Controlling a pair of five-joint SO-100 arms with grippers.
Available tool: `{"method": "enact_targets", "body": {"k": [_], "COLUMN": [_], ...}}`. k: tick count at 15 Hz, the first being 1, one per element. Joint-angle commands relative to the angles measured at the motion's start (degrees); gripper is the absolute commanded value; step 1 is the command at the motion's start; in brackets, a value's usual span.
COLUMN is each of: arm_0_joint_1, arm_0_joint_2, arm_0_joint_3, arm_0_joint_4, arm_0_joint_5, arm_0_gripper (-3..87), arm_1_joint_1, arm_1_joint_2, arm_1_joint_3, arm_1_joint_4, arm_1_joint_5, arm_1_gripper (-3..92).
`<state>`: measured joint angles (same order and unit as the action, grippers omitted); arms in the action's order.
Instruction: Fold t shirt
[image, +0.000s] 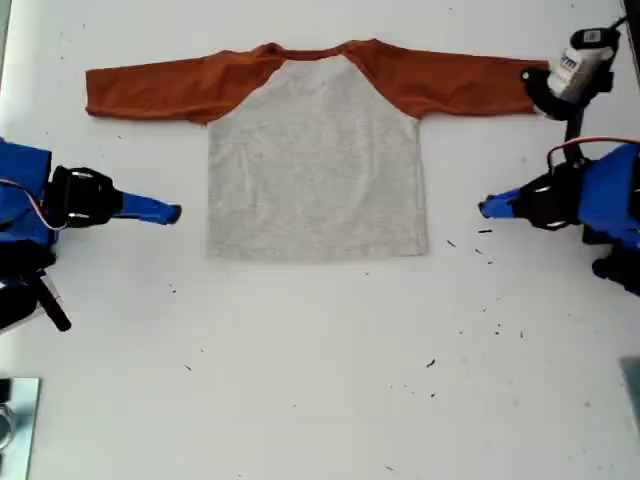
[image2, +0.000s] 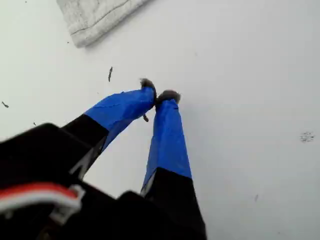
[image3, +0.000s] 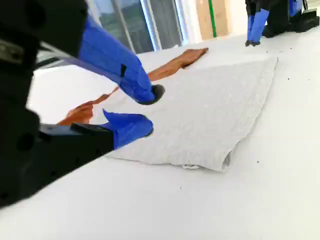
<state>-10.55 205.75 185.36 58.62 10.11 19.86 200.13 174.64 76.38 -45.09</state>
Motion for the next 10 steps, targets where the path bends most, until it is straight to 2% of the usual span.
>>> {"method": "enact_targets", "body": {"k": [1,2,3,4,5,6,7,8,9,10], "arm_0_joint_1": [2.8,3.3,3.1,2.2,1.2,0.5,2.0,4.2,5.0,6.0], "arm_0_joint_2": [0.6,0.6,0.6,0.6,0.6,0.6,0.6,0.6,0.6,0.6], "arm_0_joint_3": [0.6,0.6,0.6,0.6,0.6,0.6,0.6,0.6,0.6,0.6], "arm_0_joint_4": [0.2,0.2,0.2,0.2,0.2,0.2,0.2,0.2,0.2,0.2], "arm_0_joint_5": [-3.4,-1.3,-1.7,-1.3,-1.7,-1.7,-2.0,-2.6,-2.2,-1.1], "arm_0_gripper": [6.7,6.8,6.8,6.8,6.8,7.3,9.3,9.7,9.8,9.8], "arm_1_joint_1": [-2.8,-5.9,-6.4,-5.7,-2.7,-2.8,-6.0,-8.4,-10.1,-9.6], "arm_1_joint_2": [0.5,0.5,0.5,0.5,0.5,0.5,0.6,0.6,0.7,0.7], "arm_1_joint_3": [3.3,3.3,3.3,3.3,3.3,3.3,3.3,3.3,1.8,-0.4], "arm_1_joint_4": [0.4,0.4,0.4,0.4,0.3,0.3,0.3,0.3,1.6,1.0], "arm_1_joint_5": [9.6,17.6,16.2,18.0,29.8,37.6,40.9,39.7,41.9,40.5], "arm_1_gripper": [3.7,3.7,3.7,3.7,3.9,4.3,4.0,3.7,3.7,3.4]}}
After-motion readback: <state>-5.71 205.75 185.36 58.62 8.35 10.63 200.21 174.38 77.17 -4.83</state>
